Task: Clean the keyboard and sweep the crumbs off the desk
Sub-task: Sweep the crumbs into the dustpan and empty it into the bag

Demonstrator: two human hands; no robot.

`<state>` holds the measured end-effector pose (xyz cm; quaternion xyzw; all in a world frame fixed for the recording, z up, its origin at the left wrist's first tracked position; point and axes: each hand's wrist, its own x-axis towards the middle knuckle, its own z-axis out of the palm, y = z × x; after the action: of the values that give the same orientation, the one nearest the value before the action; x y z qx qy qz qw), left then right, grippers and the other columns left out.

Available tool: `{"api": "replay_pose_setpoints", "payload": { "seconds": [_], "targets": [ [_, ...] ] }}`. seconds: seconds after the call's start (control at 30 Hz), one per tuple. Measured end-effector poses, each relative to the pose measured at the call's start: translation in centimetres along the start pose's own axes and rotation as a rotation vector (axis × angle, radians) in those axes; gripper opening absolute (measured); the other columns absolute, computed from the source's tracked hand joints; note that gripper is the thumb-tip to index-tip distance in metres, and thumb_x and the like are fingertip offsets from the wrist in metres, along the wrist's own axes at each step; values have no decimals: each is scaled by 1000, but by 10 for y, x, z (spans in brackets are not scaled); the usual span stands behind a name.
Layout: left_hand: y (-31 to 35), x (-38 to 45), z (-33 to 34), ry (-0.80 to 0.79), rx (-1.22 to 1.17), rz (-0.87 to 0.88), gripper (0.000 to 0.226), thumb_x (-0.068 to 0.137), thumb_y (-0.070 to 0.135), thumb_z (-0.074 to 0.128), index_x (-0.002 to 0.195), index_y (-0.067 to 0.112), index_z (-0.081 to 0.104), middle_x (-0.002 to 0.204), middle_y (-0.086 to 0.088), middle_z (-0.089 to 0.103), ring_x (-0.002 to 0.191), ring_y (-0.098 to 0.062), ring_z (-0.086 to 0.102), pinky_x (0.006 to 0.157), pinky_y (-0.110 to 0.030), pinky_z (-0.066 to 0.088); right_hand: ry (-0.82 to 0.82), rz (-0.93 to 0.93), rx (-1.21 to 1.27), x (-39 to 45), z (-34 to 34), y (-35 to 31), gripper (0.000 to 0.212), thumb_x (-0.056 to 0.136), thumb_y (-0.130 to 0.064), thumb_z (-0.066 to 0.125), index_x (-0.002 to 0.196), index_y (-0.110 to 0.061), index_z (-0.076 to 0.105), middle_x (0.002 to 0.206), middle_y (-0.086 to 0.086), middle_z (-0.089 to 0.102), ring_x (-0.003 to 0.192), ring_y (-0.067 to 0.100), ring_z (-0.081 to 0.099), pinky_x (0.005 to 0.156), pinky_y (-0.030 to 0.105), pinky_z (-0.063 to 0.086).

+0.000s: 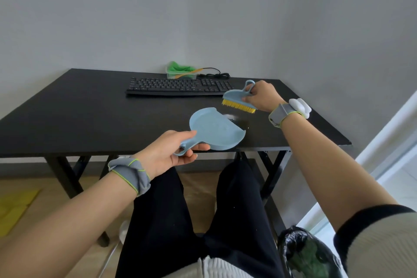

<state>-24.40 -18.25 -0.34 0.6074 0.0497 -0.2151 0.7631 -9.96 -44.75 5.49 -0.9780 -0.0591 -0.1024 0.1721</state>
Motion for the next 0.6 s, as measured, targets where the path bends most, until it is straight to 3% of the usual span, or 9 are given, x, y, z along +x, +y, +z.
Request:
{"api": "replay_pose_setpoints", "payload": {
  "seconds": [0.2, 0.33, 0.5, 0.6],
  "targets": [
    [-6, -9, 6, -160, 142, -85, 34, 102, 24, 51, 125, 2, 60, 109, -20, 72, 58, -10, 51, 68, -29, 57, 7, 18, 7, -5, -11, -4, 29, 90, -23, 67, 111, -4, 71, 84, 8, 60, 72, 21, 53, 51, 18, 34],
    [-9, -14, 7, -245, 296, -120, 35, 102, 26, 51, 127, 2, 60, 110, -18, 72, 60, -10, 56, 71, -31, 58, 22, 27, 12, -10, -17, -4, 27, 90, -22, 68, 110, -3, 70, 83, 8, 57, 64, 17, 50, 51, 18, 32],
    [-16, -15, 12, -337, 430, -125, 35, 103, 26, 50, 124, 1, 61, 110, -19, 72, 62, -11, 54, 76, -33, 58, -4, 21, -11, -17, -16, -2, 33, 93, -18, 63, 123, -7, 67, 94, 7, 60, 84, 23, 54, 73, 26, 38],
    [-22, -15, 11, -389, 506, -141, 35, 104, 26, 47, 124, 1, 61, 111, -17, 72, 63, -10, 55, 78, -33, 58, -12, 41, 4, -21, -11, -2, 32, 94, -16, 58, 125, -8, 66, 95, 8, 59, 86, 25, 56, 74, 26, 39]
  ]
}}
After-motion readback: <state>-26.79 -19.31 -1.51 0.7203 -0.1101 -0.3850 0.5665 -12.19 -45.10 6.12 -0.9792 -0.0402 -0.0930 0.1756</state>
